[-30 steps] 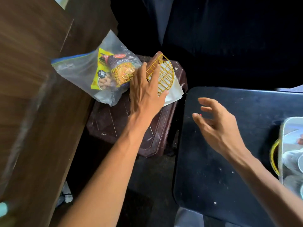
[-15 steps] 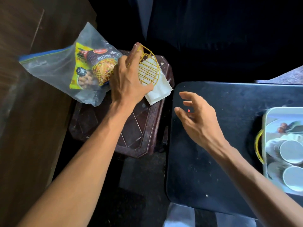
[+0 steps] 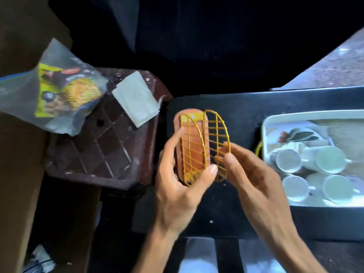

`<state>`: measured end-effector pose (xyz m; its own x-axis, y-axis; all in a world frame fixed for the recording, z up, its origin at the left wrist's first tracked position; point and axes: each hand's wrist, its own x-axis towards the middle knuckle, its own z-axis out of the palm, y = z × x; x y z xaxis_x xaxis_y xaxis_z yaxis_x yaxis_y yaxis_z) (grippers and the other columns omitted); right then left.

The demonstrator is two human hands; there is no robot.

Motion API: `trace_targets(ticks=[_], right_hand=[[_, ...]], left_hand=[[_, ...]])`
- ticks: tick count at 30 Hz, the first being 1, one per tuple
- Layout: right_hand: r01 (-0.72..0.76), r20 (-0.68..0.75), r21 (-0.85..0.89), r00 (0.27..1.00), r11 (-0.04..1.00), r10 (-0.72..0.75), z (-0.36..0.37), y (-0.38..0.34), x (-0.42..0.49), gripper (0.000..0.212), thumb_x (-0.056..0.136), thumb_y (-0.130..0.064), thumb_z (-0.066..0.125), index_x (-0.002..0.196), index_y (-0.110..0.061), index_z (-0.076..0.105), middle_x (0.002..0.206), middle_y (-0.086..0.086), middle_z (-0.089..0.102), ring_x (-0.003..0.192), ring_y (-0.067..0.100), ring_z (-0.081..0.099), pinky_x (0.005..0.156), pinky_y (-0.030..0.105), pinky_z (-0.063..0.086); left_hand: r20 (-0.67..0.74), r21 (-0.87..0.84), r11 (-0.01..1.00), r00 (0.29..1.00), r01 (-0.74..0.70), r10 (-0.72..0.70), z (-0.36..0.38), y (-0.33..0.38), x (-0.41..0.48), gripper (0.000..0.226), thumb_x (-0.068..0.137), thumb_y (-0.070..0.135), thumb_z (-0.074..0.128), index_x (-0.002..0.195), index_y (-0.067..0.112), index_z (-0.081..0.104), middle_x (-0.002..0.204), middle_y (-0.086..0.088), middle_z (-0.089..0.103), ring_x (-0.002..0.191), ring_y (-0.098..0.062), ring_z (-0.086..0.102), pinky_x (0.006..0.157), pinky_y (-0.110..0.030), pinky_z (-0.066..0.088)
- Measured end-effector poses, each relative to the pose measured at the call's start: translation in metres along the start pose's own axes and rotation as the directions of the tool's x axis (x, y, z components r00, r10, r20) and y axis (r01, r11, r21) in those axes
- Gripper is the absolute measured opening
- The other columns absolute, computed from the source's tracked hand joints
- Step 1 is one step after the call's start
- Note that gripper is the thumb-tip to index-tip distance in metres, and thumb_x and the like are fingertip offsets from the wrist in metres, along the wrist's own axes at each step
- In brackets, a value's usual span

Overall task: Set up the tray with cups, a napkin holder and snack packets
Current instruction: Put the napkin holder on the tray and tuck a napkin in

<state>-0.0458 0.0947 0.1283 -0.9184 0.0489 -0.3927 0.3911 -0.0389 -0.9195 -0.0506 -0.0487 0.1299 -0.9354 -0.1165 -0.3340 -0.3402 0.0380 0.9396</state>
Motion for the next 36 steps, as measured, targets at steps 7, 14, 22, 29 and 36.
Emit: trace_targets(ticks=[7, 14, 22, 29, 36], right_hand=[[-0.025, -0.217, -0.201, 0.976, 0.979, -0.02, -0.142, 0.003, -0.06, 0.028, 0.097, -0.018, 0.058, 0.117, -0.03, 0.073, 0.108, -0.017, 0.076, 0.104, 0.001, 0.071, 0.089, 0.015, 0.053], [-0.092, -0.477, -0.312, 0.876, 0.946, -0.072, -0.27, 0.017, -0.071, 0.029, 0.095, -0.022, 0.061, 0.117, -0.036, 0.072, 0.113, -0.019, 0.075, 0.108, -0.001, 0.068, 0.096, 0.021, 0.052], [-0.2, -0.587, -0.145, 0.806, 0.969, 0.078, -0.354, 0.058, -0.025, 0.046, 0.092, -0.066, 0.047, 0.107, -0.034, 0.076, 0.103, -0.009, 0.078, 0.106, 0.017, 0.071, 0.099, 0.042, 0.054], [-0.256, -0.61, 0.013, 0.764, 0.967, 0.21, -0.372, 0.083, 0.009, 0.048, 0.089, -0.075, 0.042, 0.102, -0.044, 0.076, 0.101, -0.014, 0.078, 0.103, 0.007, 0.072, 0.101, 0.046, 0.053], [-0.317, -0.625, 0.049, 0.73, 0.947, 0.276, -0.38, 0.09, 0.017, 0.048, 0.087, -0.078, 0.042, 0.098, -0.046, 0.076, 0.102, -0.017, 0.077, 0.103, 0.002, 0.071, 0.102, 0.044, 0.053]], left_hand=[[0.066, 0.164, 0.98, 0.99, 0.11, -0.122, 0.156, -0.006, -0.076, 0.079, 0.07, 0.039, 0.078, 0.145, 0.036, 0.051, 0.154, 0.007, 0.047, 0.139, -0.004, 0.05, 0.116, -0.024, 0.04], [0.225, 0.01, 0.969, 0.943, 0.249, -0.244, 0.31, -0.004, -0.101, 0.075, 0.084, 0.041, 0.069, 0.153, 0.028, 0.044, 0.156, 0.007, 0.05, 0.143, -0.01, 0.049, 0.12, -0.041, 0.039], [0.432, -0.069, 0.882, 0.81, 0.467, -0.395, 0.394, -0.038, -0.051, 0.063, 0.09, 0.063, 0.048, 0.141, 0.028, 0.058, 0.146, 0.005, 0.062, 0.138, -0.01, 0.054, 0.122, -0.045, 0.036], [0.413, 0.035, 0.86, 0.776, 0.51, -0.477, 0.422, -0.056, -0.022, 0.072, 0.089, 0.076, 0.036, 0.14, 0.031, 0.058, 0.138, 0.002, 0.068, 0.133, -0.015, 0.06, 0.119, -0.048, 0.039], [0.399, 0.082, 0.846, 0.761, 0.526, -0.512, 0.429, -0.066, -0.014, 0.077, 0.081, 0.086, 0.033, 0.142, 0.043, 0.053, 0.143, 0.011, 0.063, 0.136, -0.008, 0.054, 0.121, -0.049, 0.036]])
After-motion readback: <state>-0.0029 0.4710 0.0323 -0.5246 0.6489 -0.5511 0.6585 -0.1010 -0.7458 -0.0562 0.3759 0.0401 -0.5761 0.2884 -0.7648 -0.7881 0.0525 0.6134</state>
